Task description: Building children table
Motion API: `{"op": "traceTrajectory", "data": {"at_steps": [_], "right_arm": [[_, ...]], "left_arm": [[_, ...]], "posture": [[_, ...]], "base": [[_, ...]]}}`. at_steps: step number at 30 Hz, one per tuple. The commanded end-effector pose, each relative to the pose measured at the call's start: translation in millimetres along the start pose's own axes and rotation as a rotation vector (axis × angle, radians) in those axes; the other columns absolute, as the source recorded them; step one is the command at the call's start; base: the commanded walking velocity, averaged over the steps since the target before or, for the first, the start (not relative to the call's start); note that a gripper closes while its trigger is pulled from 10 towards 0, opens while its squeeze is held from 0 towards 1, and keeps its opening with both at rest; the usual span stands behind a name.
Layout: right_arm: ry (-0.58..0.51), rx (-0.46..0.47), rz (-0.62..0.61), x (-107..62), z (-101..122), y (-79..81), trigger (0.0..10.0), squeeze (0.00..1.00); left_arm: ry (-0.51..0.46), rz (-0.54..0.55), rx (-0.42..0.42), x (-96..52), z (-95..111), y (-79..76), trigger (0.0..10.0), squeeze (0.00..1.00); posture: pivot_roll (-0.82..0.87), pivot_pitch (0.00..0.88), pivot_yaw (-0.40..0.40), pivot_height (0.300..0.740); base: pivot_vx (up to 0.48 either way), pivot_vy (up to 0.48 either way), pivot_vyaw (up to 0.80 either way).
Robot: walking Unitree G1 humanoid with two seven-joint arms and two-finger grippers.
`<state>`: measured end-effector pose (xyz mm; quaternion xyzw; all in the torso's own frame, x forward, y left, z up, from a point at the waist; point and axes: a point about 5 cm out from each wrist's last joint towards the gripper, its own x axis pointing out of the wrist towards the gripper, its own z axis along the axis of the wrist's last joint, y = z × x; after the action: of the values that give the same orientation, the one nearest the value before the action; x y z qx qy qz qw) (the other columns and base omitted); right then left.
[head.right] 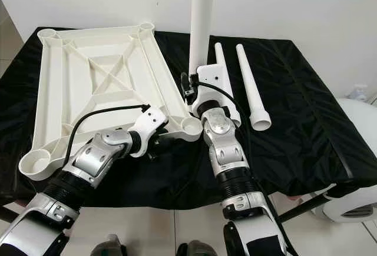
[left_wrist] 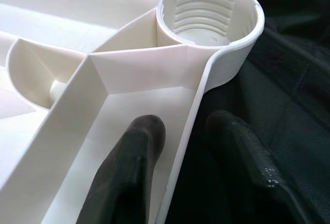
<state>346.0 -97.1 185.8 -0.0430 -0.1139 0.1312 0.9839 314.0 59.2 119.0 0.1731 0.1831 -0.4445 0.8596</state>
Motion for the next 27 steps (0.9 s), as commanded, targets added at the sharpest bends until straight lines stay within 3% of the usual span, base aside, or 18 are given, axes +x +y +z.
{"op": "traceTrajectory", "data": {"at_steps": [1, 2, 3, 5, 6, 7, 17, 27], "right_arm": [[0.004, 0.009, 0.01, -2.0, 0, -2.4, 10.0, 0.0], [0.005, 0.015, 0.015, -3.0, 0, -3.5, 10.0, 0.0], [0.009, 0.026, 0.018, -3.7, 0, -4.2, 10.0, 0.0], [0.009, 0.031, 0.021, -4.8, 0, -4.9, 10.0, 0.0], [0.011, 0.036, 0.03, -6.0, 0, -5.0, 10.0, 0.0], [0.008, 0.038, 0.041, -7.1, 1, -4.7, 10.0, 0.0], [0.013, 0.049, 0.113, -15.8, 1, -9.0, 10.0, 0.0], [0.1, 0.094, 0.171, -27.5, -13, -18.7, 10.0, 0.0]], "left_arm": [[-0.004, 0.08, 0.029, -2.7, 4, 9.7, 8.0, 0.0], [-0.015, 0.087, 0.031, -3.2, 6, 11.1, 4.7, 0.0], [-0.026, 0.095, 0.024, -3.7, 7, 12.2, 0.0, 0.0], [-0.025, 0.099, 0.028, -3.5, 8, 13.1, 0.0, 0.0], [-0.013, 0.111, 0.034, -3.0, 7, 14.6, 8.3, 0.0], [0.001, 0.115, 0.037, -2.3, 6, 15.4, 10.0, 0.0], [0.013, 0.124, 0.037, -1.6, 6, 17.6, 10.0, 0.0], [0.012, 0.128, 0.051, -1.5, 7, 19.8, 10.0, 0.0]], "posture": [[0.04, 0.0, -0.067, 0.74], [0.04, 0.0, -0.066, 0.74], [0.04, 0.0, -0.065, 0.74], [0.04, 0.0, -0.065, 0.74], [0.04, 0.0, -0.063, 0.74], [0.04, 0.0, -0.063, 0.74], [0.04, 0.002, -0.06, 0.74], [0.03, 0.001, -0.059, 0.74]], "base": [[0.0, 0.0, 0.0], [0.0, 0.0, 0.0], [0.0, 0.0, 0.0], [0.0, 0.0, 0.0], [0.0, 0.0, 0.0], [0.0, 0.0, 0.0], [0.0, 0.0, 0.0], [0.0, 0.0, 0.0]]}}
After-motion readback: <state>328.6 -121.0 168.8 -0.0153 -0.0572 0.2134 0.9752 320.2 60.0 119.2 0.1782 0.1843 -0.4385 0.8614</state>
